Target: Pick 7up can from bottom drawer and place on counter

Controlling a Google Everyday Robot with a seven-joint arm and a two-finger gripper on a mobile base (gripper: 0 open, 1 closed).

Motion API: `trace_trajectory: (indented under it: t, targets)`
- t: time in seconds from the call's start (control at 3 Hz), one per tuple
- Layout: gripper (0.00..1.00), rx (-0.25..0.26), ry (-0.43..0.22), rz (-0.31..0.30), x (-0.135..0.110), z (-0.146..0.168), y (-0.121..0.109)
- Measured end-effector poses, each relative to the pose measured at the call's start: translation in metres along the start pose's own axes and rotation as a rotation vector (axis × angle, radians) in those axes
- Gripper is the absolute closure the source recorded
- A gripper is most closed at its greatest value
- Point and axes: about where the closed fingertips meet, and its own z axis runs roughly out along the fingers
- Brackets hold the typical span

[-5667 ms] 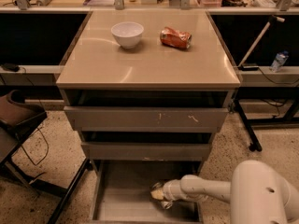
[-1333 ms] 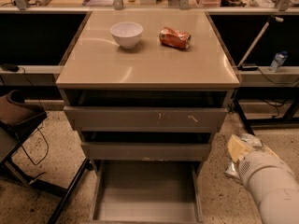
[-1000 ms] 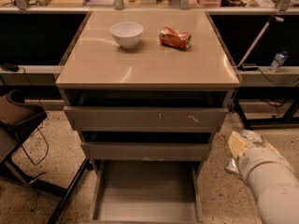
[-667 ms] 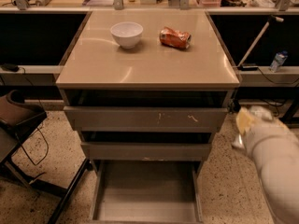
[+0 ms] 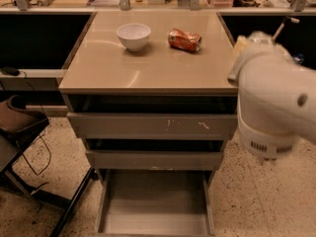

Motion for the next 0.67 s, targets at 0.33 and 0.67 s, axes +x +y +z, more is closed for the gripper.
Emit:
trace_trajectory:
  t: [0.33,0.67]
  targets:
    - [1.00,-0.012,-0.059,0.036,-0.0431,-0.0011,0.0158]
    - [1.00,-0.012,-0.058,0.037,-0.0430,-0.0010,0.0155]
